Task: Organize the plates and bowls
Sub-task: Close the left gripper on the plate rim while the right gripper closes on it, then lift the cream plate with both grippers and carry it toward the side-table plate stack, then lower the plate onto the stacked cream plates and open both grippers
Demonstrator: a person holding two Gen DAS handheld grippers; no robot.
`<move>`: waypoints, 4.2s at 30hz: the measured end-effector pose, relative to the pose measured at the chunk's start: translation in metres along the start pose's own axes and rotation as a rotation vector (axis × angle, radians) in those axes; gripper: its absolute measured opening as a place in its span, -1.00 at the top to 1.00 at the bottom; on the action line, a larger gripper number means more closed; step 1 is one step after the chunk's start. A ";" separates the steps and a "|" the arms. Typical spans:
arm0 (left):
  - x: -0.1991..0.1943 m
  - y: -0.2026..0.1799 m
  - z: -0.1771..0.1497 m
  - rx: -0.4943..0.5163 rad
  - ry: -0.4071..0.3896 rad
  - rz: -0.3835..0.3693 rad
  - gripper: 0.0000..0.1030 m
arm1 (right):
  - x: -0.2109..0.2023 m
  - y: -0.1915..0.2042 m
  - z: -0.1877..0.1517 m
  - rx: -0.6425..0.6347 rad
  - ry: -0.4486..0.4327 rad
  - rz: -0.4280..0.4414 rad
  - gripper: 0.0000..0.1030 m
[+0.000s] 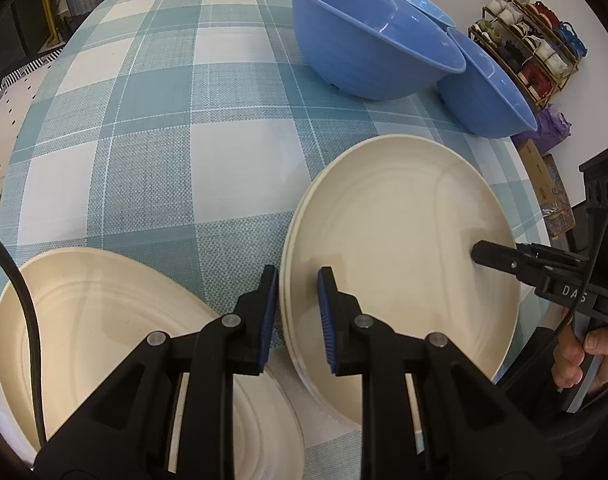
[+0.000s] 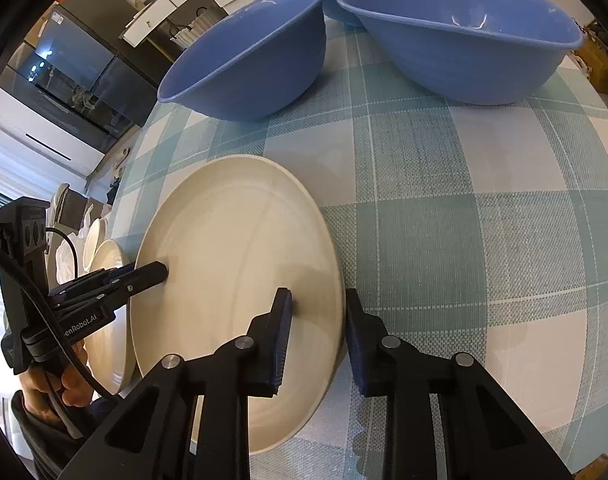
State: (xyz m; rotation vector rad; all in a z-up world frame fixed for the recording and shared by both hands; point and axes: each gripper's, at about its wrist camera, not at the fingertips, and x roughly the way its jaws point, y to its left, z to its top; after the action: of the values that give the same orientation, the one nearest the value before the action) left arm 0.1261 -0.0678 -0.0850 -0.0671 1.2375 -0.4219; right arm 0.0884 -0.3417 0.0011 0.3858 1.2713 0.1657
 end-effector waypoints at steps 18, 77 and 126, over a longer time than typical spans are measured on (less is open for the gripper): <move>-0.002 0.003 -0.003 -0.053 -0.014 -0.008 0.73 | -0.005 0.000 -0.002 -0.007 -0.042 -0.015 0.58; -0.163 0.134 -0.093 -0.330 -0.174 0.237 0.72 | 0.010 0.169 -0.001 -0.282 0.018 0.155 0.58; -0.135 0.176 -0.128 -0.381 -0.133 0.279 0.67 | 0.044 0.201 -0.013 -0.344 0.052 0.057 -0.24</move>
State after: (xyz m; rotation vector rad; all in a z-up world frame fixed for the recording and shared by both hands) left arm 0.0205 0.1639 -0.0546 -0.2411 1.1616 0.0634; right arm 0.1067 -0.1387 0.0334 0.1221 1.2550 0.4389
